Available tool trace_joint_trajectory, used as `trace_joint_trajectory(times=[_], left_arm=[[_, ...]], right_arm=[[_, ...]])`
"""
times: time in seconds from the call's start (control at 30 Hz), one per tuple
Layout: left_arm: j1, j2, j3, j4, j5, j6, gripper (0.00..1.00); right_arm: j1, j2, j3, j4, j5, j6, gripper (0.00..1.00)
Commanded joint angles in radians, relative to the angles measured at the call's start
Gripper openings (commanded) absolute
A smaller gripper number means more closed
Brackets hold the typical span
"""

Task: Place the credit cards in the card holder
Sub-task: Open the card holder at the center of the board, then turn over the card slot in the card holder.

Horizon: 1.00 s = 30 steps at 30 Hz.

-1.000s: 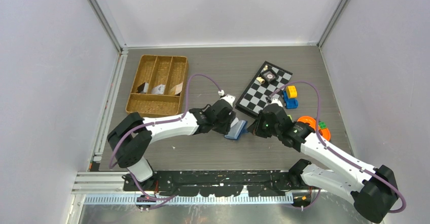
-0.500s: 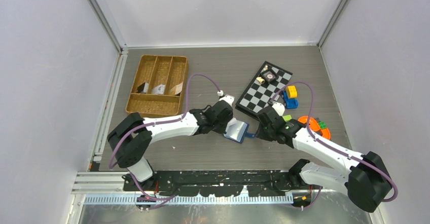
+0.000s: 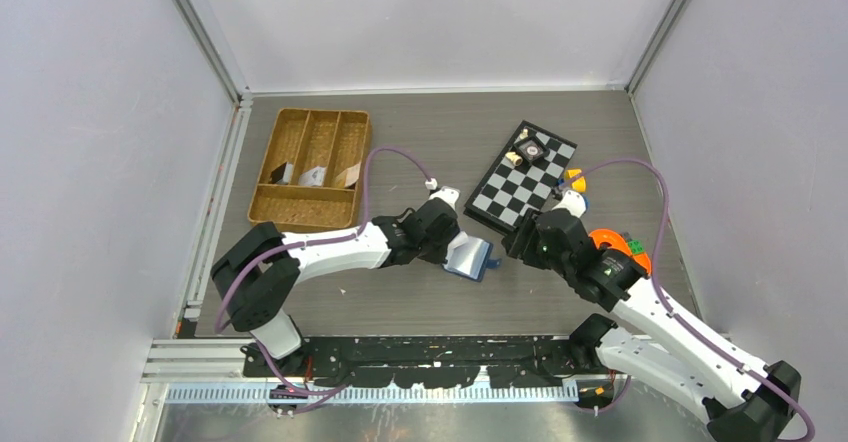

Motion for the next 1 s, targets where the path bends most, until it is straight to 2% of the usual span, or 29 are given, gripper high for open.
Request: trace_joint_trajectory(times=[0.0, 0.13, 0.5, 0.63, 0.97], left_arm=[[0.0, -0.035, -0.017, 0.029, 0.017, -0.028, 0.0], [0.0, -0.034, -0.014, 0.026, 0.02, -0.03, 0.0], [0.015, -0.027, -0.041, 0.035, 0.039, -0.036, 0.0], [0.02, -0.025, -0.05, 0.044, 0.048, -0.038, 0.0], [0.025, -0.025, -0.058, 0.053, 0.062, -0.038, 0.0]], right_arm=[[0.005, 0.001, 0.033, 0.088, -0.09, -0.004, 0.53], [0.005, 0.083, 0.01, 0.201, -0.18, 0.021, 0.48], [-0.017, 0.334, -0.096, 0.438, -0.302, 0.078, 0.4], [-0.052, 0.394, -0.125, 0.504, -0.349, 0.085, 0.32], [-0.089, 0.45, -0.167, 0.559, -0.369, 0.097, 0.31]])
